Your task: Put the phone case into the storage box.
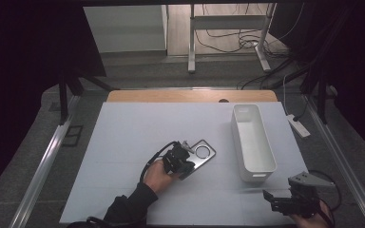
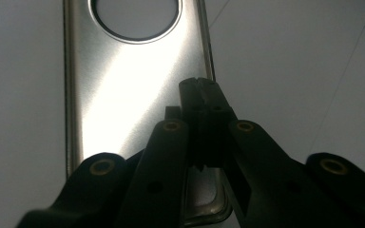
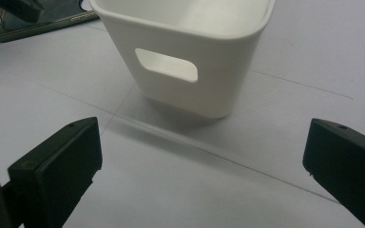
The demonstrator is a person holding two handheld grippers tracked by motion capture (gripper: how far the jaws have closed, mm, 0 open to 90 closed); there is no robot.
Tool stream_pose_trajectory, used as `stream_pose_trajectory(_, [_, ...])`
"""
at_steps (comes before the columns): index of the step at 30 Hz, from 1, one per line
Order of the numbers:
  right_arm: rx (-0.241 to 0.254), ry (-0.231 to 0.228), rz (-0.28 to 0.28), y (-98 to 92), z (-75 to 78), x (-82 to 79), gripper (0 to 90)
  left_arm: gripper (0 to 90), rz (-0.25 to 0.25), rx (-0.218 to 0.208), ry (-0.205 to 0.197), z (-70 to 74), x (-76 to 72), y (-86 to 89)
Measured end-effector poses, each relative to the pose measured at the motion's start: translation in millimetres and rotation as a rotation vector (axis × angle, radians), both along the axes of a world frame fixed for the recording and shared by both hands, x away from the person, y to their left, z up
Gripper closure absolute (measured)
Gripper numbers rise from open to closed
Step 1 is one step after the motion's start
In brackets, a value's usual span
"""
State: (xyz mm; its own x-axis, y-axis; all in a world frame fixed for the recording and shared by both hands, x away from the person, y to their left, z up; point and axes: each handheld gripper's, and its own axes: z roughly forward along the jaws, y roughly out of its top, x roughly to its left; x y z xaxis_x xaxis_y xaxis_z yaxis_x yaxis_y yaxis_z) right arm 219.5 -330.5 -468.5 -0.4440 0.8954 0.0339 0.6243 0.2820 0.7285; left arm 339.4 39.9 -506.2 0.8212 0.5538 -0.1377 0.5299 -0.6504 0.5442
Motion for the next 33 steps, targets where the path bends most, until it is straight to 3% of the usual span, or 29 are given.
stream_pose_trajectory(5, [0.001,-0.001,-0.001,-0.3,0.0,0.0,0.0,88.4,0.007,-0.017,-0.014,18.4,5.8,9.7])
stream_pose_trajectory(8, [0.0,-0.001,-0.001,-0.2,0.0,0.0,0.0,77.1,0.018,-0.023,-0.023,27.1,9.5,15.6])
stream_pose_trajectory(10, [0.0,-0.001,0.0,-0.1,0.0,0.0,0.0,64.8,0.026,-0.015,-0.035,29.0,10.5,17.0])
stream_pose_trajectory(11, [0.0,-0.001,0.0,-0.1,0.0,0.0,0.0,64.8,0.035,-0.012,-0.044,31.0,12.2,19.1])
stream_pose_trajectory(14, [0.001,-0.001,-0.002,-0.2,0.0,0.1,0.0,48.4,0.064,-0.009,-0.055,33.5,18.6,25.6])
stream_pose_trajectory(19, [0.002,-0.003,-0.002,-0.4,0.2,-0.1,0.0,23.3,0.103,-0.044,-0.039,36.0,29.2,37.2])
stream_pose_trajectory(24, [0.002,-0.003,-0.003,-0.5,0.2,-0.1,0.0,4.3,0.117,-0.023,-0.036,35.6,40.2,49.4])
stream_pose_trajectory(33, [0.002,-0.002,-0.001,-0.3,0.1,0.1,0.0,0.0,0.114,-0.028,-0.042,25.1,50.9,59.1])
